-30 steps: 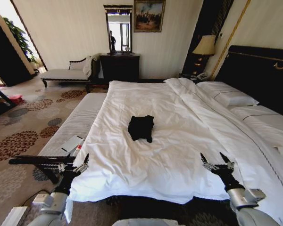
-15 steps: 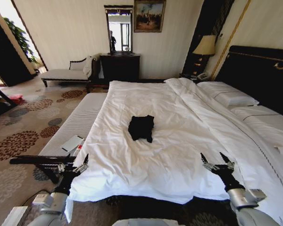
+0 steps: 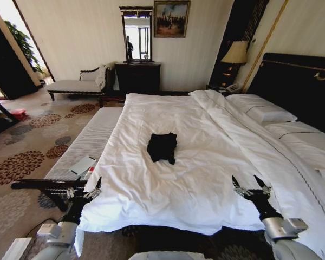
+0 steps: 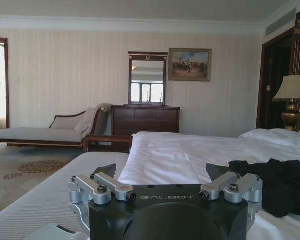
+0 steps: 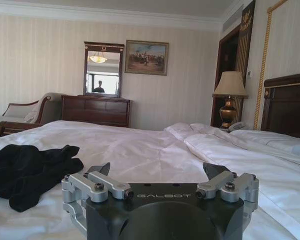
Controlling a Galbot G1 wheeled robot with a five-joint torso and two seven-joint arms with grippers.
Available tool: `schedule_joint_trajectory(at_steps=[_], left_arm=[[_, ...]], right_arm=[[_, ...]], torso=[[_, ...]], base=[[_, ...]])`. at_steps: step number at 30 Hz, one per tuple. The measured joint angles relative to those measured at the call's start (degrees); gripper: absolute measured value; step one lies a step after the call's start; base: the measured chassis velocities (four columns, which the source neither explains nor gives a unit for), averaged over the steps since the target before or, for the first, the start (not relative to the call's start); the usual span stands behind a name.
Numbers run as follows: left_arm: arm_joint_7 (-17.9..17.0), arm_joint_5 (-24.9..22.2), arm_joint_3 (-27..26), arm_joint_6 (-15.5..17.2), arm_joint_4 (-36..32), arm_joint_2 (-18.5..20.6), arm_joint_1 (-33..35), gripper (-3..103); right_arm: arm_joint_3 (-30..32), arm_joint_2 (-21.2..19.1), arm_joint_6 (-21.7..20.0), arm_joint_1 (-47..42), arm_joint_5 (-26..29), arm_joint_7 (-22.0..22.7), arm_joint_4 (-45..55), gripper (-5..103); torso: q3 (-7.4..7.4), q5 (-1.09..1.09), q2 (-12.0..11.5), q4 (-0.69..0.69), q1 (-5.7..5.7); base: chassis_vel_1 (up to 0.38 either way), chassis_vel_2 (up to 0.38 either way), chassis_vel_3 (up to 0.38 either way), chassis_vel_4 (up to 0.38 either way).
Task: Fold the clothes on the bed.
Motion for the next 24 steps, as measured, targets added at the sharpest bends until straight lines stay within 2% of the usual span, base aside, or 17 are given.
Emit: schedule_joint_trajectory(at_steps=[24], left_arm=[[-0.1, 0.0, 0.1, -0.1, 0.3, -0.2, -0.2, 100]], right_arm=[[0.1, -0.1, 0.8, 0.0, 0.0, -1.2, -0.3, 100]], torso=[[0.0, 0.0, 0.0, 0.01, 0.0]], base=[[-0.065, 0.069, 0.068, -0.068]])
